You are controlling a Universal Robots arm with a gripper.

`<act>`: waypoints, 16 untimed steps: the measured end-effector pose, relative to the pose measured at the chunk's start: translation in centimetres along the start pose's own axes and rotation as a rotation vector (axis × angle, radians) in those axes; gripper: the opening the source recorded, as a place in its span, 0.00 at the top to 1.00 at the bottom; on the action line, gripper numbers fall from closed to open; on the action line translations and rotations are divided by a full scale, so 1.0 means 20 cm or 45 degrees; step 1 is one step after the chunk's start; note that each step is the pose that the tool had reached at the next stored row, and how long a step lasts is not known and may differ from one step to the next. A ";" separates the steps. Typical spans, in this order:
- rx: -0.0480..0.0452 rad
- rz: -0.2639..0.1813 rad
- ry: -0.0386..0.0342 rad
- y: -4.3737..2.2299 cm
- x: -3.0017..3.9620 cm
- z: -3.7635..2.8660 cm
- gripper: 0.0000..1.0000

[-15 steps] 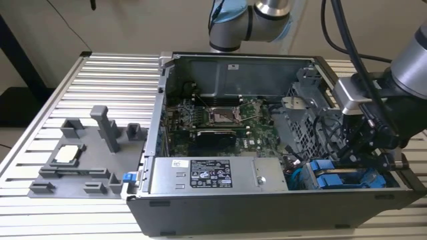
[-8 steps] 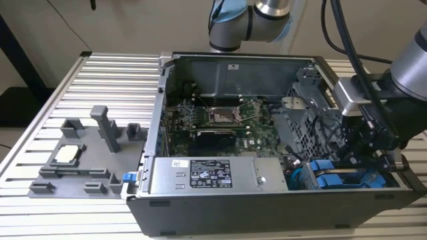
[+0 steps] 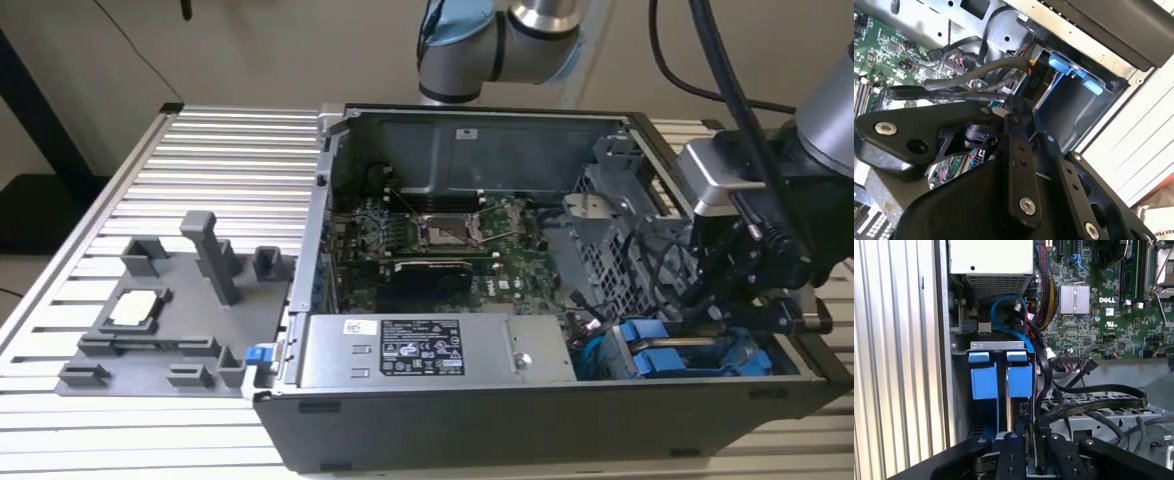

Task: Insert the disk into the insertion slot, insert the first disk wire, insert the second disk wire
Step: 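Insert the second disk wire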

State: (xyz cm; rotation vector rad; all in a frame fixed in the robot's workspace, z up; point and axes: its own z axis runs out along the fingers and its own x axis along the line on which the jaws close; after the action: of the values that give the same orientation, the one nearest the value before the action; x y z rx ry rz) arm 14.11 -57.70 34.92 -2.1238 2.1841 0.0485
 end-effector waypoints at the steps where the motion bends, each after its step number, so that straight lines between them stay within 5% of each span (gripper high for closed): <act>1: 0.000 0.001 0.0002 -0.001 -0.002 -0.020 0.76; 7: 0.003 0.006 0.0001 -0.006 -0.014 -0.131 0.76; 12: 0.085 0.000 -0.0475 -0.006 -0.014 -0.131 0.76; 16: 0.088 0.000 -0.0492 -0.008 -0.018 -0.185 0.76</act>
State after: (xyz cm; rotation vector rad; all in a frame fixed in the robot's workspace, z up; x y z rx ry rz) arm 14.11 -57.67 38.64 -2.0687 2.1323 0.0136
